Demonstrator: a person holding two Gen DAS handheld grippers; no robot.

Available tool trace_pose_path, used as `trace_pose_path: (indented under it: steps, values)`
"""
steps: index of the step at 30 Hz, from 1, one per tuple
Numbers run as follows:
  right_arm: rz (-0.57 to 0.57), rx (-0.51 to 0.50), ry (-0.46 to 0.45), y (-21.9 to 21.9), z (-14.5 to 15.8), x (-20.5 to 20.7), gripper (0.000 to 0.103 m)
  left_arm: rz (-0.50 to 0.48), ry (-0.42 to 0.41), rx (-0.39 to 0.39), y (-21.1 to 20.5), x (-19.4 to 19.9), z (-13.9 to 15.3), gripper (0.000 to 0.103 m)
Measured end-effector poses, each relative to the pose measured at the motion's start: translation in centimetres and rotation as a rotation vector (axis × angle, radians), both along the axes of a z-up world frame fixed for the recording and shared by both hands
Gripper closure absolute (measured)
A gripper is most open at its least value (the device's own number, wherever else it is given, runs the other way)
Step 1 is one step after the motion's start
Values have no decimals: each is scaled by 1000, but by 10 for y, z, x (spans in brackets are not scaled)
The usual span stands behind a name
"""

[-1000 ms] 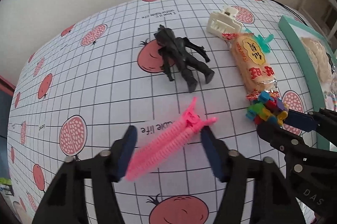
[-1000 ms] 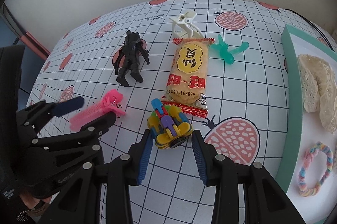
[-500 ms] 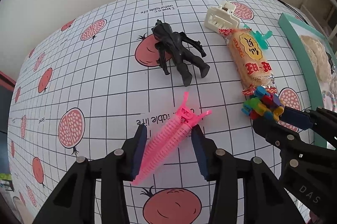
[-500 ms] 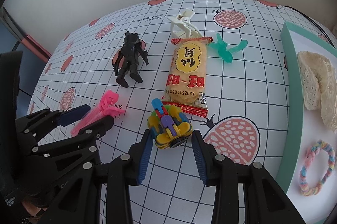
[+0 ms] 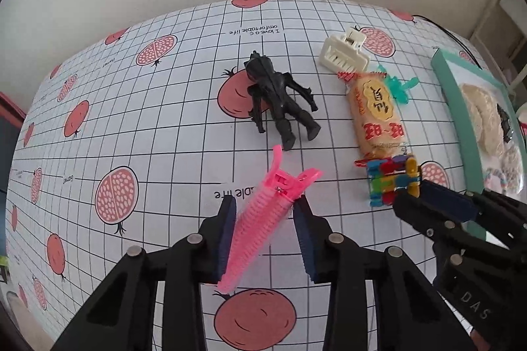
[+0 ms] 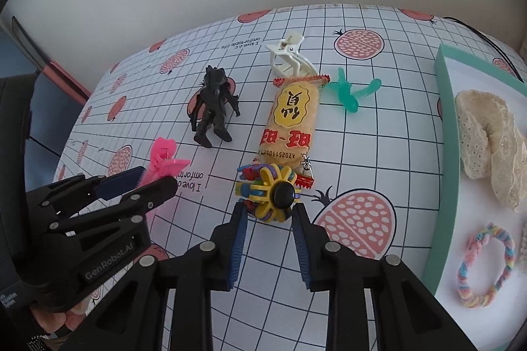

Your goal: Organize objects

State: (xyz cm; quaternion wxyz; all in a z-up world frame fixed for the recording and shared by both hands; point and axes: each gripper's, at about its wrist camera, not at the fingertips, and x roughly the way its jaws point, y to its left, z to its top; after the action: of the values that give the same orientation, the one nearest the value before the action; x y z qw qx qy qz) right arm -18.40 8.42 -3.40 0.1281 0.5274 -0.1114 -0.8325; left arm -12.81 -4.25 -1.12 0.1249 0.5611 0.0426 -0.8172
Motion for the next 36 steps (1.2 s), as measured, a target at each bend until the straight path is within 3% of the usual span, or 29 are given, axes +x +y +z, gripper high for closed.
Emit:
trace_pose_path:
  steps: [2,3,11,21,25,36]
  values:
    - [-4,-3,5,2,2,0,96,-4,0,-5,1,-1,2,66]
    - [-8,-11,6,3,2,-2,97,-8,2,-1,2,-2,2,66]
    - [-21,-29,8,11,3,-1,97,20,-2,11,1,-2,5,66]
    - [-48,-16,37,12,5,-2,94,148,24,20,-27,10,9,66]
    - [-63,-8,45,11,5,-3,64,164,25,28,-34,15,7,66]
    - [-34,10,45,-9,-5,-6,51,173,30,58,-44,20,2,66]
